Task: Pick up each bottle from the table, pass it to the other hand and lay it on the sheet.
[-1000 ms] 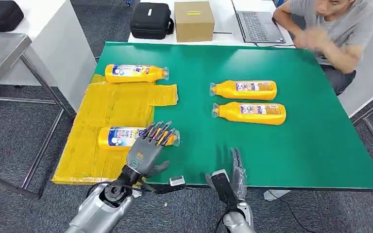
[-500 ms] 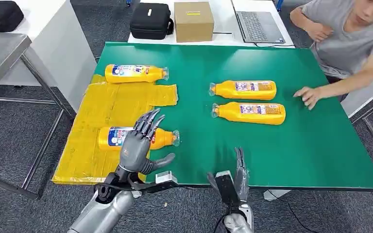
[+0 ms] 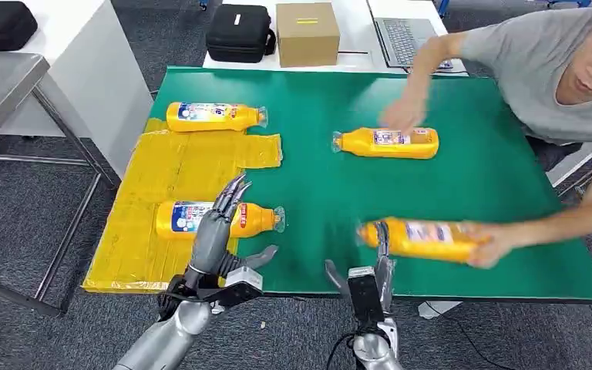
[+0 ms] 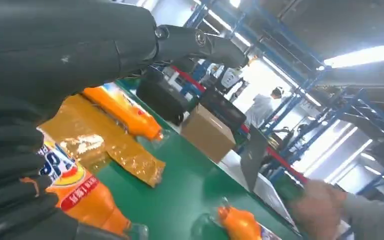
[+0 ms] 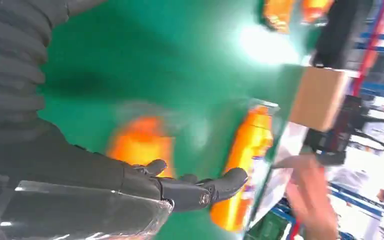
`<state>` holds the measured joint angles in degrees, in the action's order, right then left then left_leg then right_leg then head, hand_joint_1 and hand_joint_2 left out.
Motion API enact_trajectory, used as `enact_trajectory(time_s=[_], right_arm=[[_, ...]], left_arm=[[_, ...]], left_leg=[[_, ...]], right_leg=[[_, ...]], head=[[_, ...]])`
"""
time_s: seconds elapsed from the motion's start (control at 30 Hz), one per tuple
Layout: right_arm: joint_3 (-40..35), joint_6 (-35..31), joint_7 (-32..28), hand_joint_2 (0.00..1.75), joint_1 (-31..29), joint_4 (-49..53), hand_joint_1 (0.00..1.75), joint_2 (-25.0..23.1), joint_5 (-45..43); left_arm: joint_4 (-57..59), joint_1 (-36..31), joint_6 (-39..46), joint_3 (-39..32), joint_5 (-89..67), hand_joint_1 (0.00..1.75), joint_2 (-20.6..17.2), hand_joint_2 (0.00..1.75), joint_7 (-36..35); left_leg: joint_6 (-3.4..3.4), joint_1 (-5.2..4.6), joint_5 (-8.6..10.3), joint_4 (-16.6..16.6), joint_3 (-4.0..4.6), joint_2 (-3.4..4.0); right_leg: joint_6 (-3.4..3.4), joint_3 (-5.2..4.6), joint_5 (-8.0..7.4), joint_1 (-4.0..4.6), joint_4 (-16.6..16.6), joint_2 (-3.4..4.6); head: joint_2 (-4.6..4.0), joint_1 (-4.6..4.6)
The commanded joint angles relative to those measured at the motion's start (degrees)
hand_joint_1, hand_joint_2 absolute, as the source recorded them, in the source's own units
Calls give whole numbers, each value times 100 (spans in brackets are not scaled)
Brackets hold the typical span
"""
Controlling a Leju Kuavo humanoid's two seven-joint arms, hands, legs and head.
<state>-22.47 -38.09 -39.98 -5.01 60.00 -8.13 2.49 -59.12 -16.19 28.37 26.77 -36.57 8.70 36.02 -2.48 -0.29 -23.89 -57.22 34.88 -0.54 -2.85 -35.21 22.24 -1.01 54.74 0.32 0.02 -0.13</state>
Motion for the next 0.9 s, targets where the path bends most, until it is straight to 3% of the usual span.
enact_trajectory(time_s=[0.03, 0.7, 0.9], right_arm=[[-585, -191, -2, 175, 410, 1937, 0, 174, 58], [-585, -191, -2, 175, 410, 1937, 0, 174, 58], [-261, -191, -2, 175, 605, 2231, 0, -224, 631]], left_arm=[[234, -122, -126, -13, 587, 0, 22, 175, 215], [234, -122, -126, -13, 587, 0, 22, 175, 215], [191, -33, -165, -277, 1477, 0, 43, 175, 381]], left_leg=[[9, 4, -9, -3, -8, 3], [8, 4, -7, 3, -17, 4], [15, 8, -19, -4, -28, 11]], right_leg=[[8, 7, 9, 4, 5, -1], [8, 16, 7, 4, -3, 0], [15, 26, 18, 9, 6, 4]], head=[[0, 0], [0, 0], [0, 0]])
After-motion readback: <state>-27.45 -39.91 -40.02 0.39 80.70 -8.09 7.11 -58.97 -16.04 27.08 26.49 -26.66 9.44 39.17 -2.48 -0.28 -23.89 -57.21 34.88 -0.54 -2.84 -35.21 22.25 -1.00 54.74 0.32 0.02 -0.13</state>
